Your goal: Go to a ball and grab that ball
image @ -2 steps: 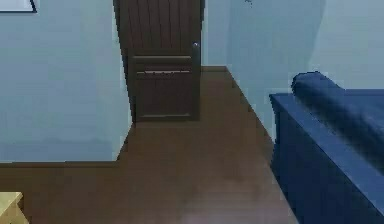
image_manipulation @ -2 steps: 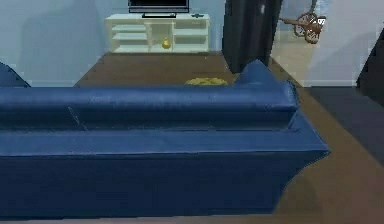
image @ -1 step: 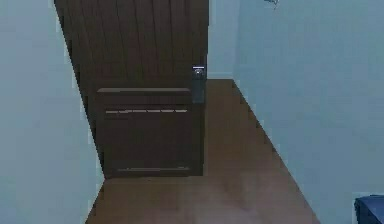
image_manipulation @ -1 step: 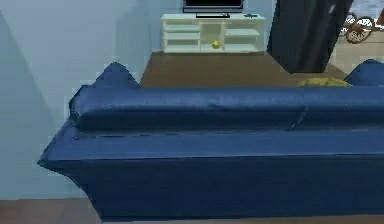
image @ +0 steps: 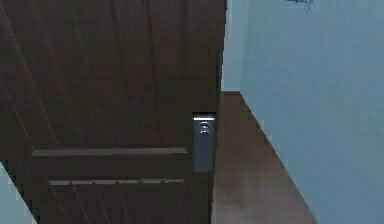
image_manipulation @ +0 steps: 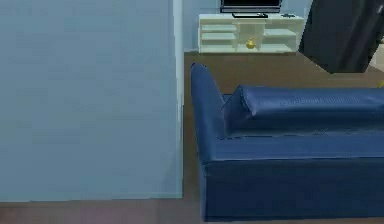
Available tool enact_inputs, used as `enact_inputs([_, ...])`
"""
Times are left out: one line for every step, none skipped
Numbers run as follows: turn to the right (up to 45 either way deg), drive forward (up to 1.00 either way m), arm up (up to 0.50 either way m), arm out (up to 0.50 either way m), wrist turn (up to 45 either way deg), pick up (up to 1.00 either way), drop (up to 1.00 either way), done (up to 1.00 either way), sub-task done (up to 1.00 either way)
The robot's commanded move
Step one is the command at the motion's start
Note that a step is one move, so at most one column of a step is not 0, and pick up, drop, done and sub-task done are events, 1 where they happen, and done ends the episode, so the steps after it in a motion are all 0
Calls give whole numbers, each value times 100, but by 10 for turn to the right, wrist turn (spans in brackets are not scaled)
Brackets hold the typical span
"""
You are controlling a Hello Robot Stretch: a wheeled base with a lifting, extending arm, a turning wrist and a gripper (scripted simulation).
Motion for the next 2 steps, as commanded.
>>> enact_inputs([420, 0, 0, 0, 0, 0, 0, 0, 0])
enact_inputs([0, 70, 0, 0, 0, 0, 0, 0, 0])
